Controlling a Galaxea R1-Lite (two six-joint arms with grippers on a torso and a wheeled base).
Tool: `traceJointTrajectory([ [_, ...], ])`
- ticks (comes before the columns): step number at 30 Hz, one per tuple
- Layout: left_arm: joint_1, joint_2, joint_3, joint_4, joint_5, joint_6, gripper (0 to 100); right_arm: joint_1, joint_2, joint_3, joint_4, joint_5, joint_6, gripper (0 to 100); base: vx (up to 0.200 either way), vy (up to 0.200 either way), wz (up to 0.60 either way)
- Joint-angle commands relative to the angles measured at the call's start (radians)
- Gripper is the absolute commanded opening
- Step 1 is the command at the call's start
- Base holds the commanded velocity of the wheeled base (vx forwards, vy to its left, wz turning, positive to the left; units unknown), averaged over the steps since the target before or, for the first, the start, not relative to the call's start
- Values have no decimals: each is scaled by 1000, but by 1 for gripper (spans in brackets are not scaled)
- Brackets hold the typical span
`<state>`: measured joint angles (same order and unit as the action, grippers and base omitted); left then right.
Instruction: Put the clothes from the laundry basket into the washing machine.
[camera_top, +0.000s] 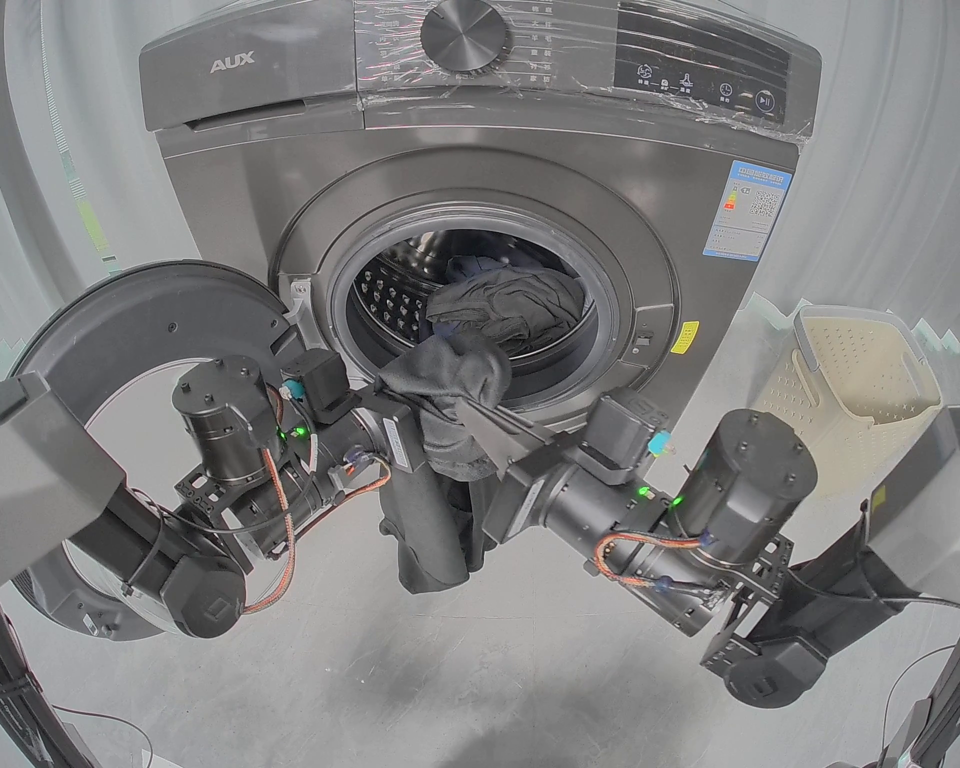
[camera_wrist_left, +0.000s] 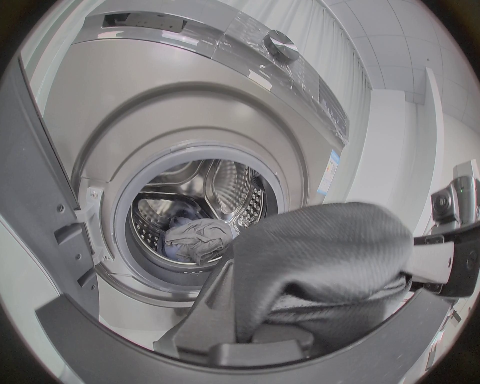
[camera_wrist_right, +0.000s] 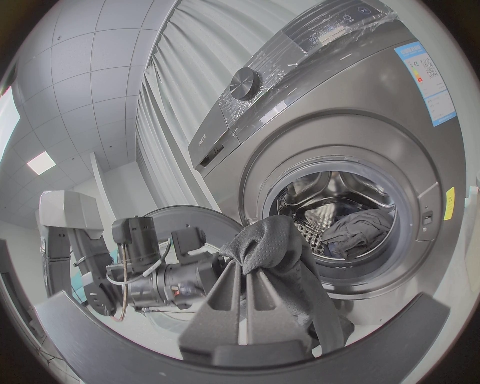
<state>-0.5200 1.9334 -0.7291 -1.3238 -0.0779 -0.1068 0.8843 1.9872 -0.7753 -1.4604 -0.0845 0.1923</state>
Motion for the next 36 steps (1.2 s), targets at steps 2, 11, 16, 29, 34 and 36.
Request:
traceJointTrajectory([
  [2, -3, -90, 14, -5, 0, -34, 0, -5, -113, 103, 34, 5, -4, 0, 0, 0, 0],
  [11, 11, -125, 54, -101, 4, -63, 0, -100, -54, 182, 43, 11, -2, 0, 0, 0, 0],
  [16, 25, -128, 48, -124, 4, -60, 0, -130, 36, 200, 28, 19, -4, 0, 0, 0, 0],
  [29, 17, -152, 20, -124, 12, -60, 0, -130, 228, 139, -11, 35, -13, 0, 0, 0, 0],
  [34, 15, -156, 17, -124, 26, -60, 0, -122, 272, 80, -11, 35, -14, 0, 0, 0, 0],
  [36, 15, -157, 17, -124, 26, -60, 0, -117, 277, 56, -11, 35, -14, 0, 0, 0, 0],
])
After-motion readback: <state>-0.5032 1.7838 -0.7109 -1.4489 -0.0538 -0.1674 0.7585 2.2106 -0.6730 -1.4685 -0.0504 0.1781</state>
